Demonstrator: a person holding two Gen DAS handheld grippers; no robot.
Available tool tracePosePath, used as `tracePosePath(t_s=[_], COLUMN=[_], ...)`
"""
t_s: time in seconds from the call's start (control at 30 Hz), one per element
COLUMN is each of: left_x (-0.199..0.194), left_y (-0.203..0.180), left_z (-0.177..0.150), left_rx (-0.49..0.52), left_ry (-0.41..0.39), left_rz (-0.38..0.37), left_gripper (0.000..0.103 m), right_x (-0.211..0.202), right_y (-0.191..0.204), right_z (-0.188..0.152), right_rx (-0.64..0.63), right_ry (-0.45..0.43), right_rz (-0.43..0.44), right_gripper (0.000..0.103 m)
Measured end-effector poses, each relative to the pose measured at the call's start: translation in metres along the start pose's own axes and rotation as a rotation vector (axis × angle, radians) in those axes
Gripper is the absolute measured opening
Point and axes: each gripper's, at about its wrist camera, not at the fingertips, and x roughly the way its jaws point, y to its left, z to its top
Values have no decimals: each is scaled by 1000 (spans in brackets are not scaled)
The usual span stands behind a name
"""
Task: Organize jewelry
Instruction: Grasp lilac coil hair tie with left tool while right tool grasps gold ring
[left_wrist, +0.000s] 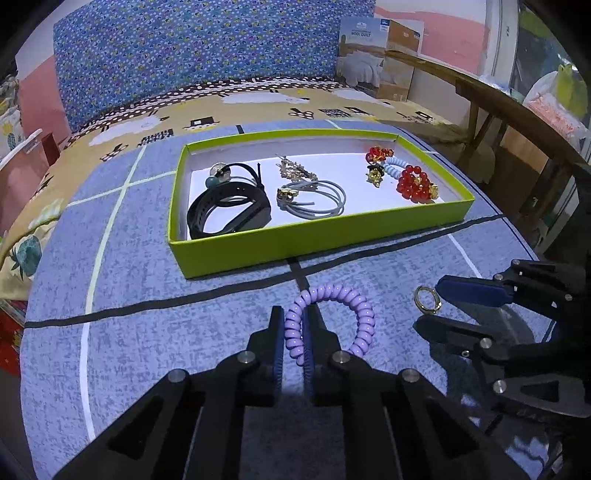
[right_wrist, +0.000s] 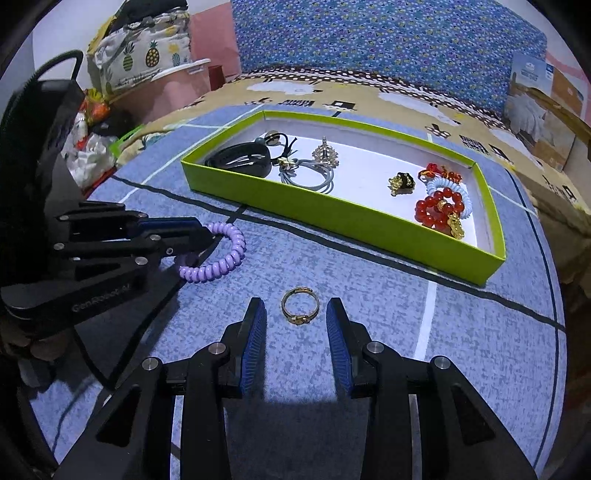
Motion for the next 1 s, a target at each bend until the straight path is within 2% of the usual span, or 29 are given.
tracePosePath(t_s=[0.1, 0.2, 0.57, 1.0], left_x=[-1, -1, -9, -31], left_y=[0, 1, 2, -1], left_z=[0, 0, -5, -3], left_rx=[-2, -2, -23, -37], left_ry=[0, 0, -14, -74], left_rz=[-2, -3, -32, -64], left_gripper=[10, 10, 10, 10], right_x=[1, 2, -9, -37], right_y=[1, 2, -1, -7], right_z=[1, 2, 1, -1], right_rx=[-11, -15, 14, 65], right_ry=[3, 4, -36, -107], right_rz=[-11, -23, -21, -19], right_gripper=[35, 22, 22, 22])
